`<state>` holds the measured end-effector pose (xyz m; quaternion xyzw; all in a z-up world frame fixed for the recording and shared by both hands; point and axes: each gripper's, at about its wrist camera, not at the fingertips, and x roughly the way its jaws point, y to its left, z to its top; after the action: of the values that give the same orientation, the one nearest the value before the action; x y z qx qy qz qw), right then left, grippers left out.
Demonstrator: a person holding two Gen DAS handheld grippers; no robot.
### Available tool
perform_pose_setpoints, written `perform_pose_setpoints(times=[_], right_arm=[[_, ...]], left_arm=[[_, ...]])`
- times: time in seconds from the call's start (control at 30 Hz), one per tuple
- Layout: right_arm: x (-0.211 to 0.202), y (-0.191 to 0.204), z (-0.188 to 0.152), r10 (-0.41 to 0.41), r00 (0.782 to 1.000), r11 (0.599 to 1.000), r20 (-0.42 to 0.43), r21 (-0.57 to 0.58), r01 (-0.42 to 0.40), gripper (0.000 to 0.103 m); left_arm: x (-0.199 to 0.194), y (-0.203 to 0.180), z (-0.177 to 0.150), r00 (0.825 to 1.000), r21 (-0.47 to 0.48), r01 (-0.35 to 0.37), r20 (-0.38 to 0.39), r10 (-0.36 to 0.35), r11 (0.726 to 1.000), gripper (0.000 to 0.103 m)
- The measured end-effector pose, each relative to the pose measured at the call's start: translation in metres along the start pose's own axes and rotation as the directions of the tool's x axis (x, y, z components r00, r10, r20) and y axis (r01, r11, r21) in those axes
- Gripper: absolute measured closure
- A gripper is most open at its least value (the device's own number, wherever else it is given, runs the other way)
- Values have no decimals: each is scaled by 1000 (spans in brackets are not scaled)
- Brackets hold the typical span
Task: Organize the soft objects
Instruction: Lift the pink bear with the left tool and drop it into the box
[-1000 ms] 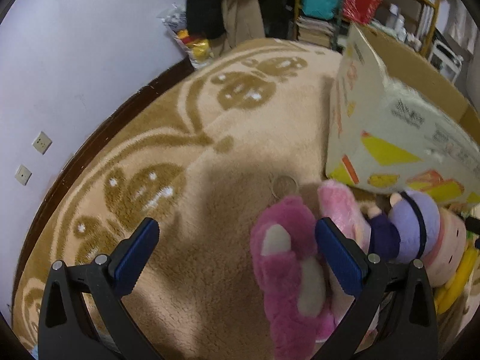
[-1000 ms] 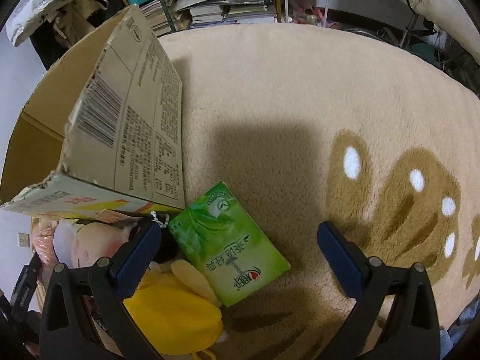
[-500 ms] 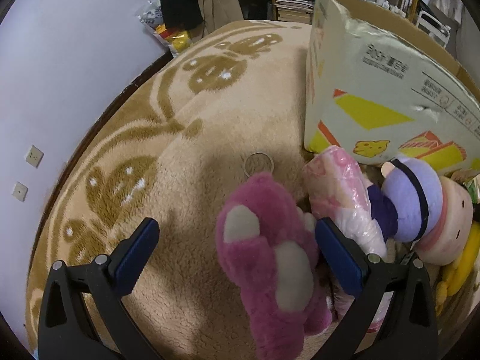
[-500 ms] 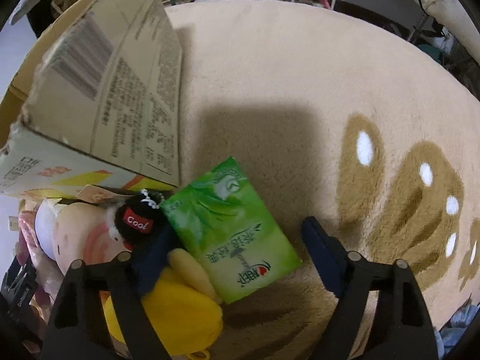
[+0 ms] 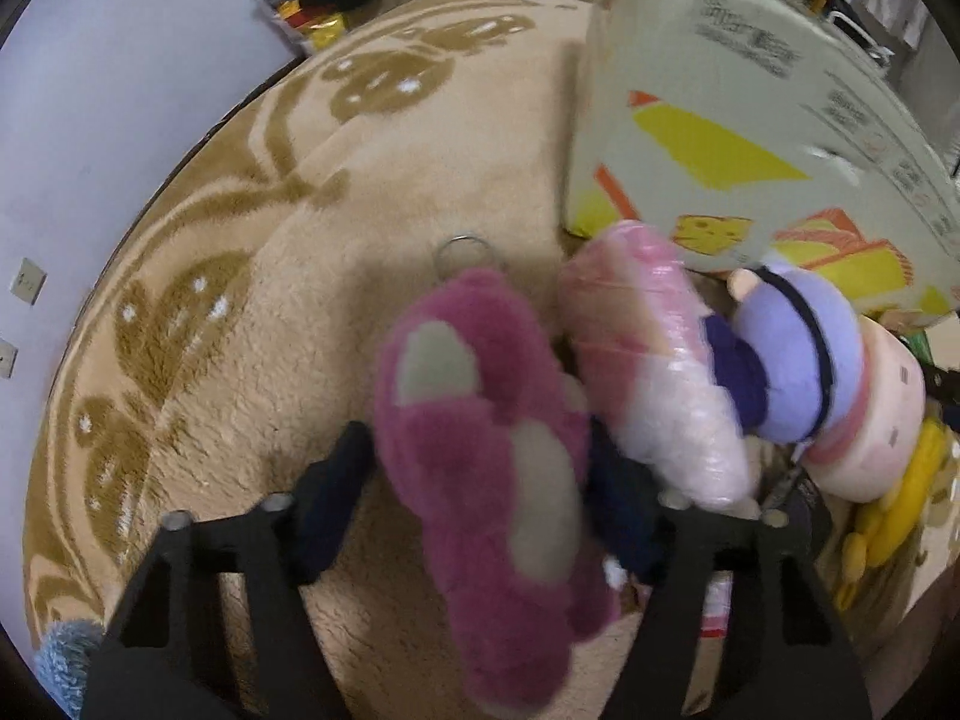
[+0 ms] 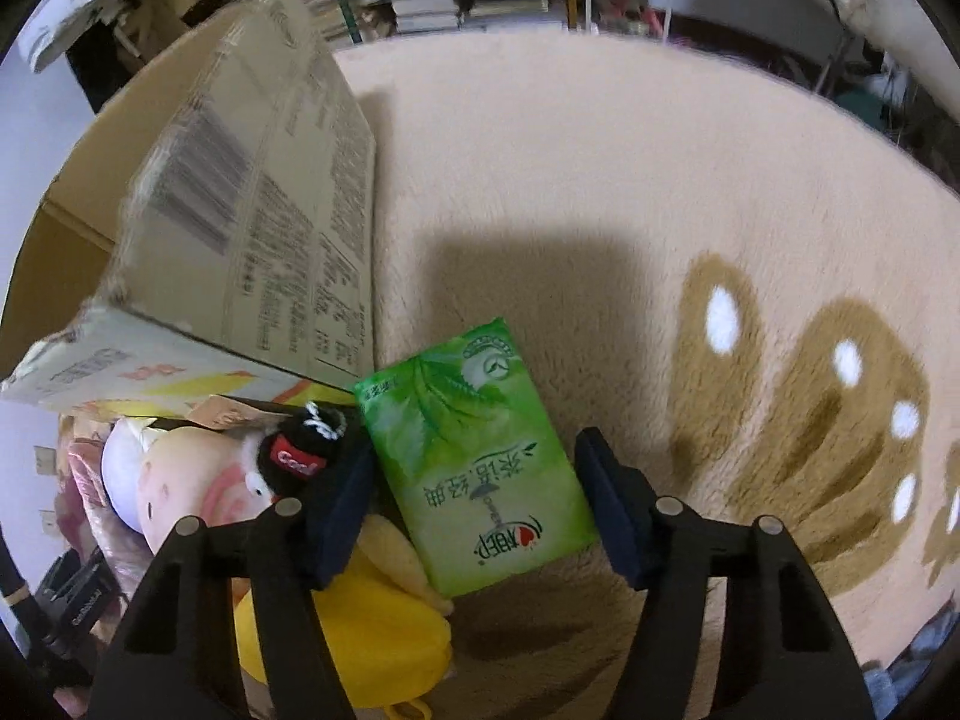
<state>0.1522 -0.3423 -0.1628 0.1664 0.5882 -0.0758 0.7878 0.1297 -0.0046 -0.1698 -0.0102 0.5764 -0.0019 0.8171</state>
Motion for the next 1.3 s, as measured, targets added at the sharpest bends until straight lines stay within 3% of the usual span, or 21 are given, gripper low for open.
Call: perform_pose_setpoints(times=[0.03,0.23,0.5,0.6,0.7,0.8,0.97,1.17,1.2,1.23,1.27,1.3], right_arm=[[-3,0,0,7,1000,1000,10,-1,-7,36],[-31,-5,-12,44,995,999,86,-12,-43,38],[-67,11,-27,40,970,999,238,-45,-30,39],[-93,13,-22,63,949,996,309,-73,-42,39],[-129,24,-24,91,910,989,406,-146,-33,39],[-152,39,-23,137,884,980,446,-189,-56,39],[-177,73,-27,180,861,961,476,-271,-51,39],[-189,109,-25,214,829,939,516,-343,-29,43],[-189,113,-22,215,825,936,522,-350,-22,47],[-187,119,-18,217,825,931,522,-364,-14,63],[-184,122,-15,215,831,927,513,-375,-8,71],[-180,124,-10,214,844,924,493,-383,-11,71]], left_arm=[[-2,-1,-1,1000,3,25,0,-25,1000,56],[-33,-3,-7,992,8,20,124,-21,1000,59],[-89,-8,-15,949,56,-34,316,15,998,59],[-108,-16,-14,927,90,-88,372,48,992,59],[-132,-19,-13,909,87,-76,415,33,993,59],[-149,-25,-6,892,95,-76,450,25,993,59],[-174,-41,11,860,138,-83,510,0,987,59],[-184,-56,39,834,164,-82,551,-23,983,58],[-183,-58,46,831,165,-86,556,-21,983,58],[-181,-59,50,830,164,-85,558,-22,983,58],[-181,-60,55,832,163,-78,555,-26,983,58],[-180,-60,60,833,160,-68,553,-33,985,58]])
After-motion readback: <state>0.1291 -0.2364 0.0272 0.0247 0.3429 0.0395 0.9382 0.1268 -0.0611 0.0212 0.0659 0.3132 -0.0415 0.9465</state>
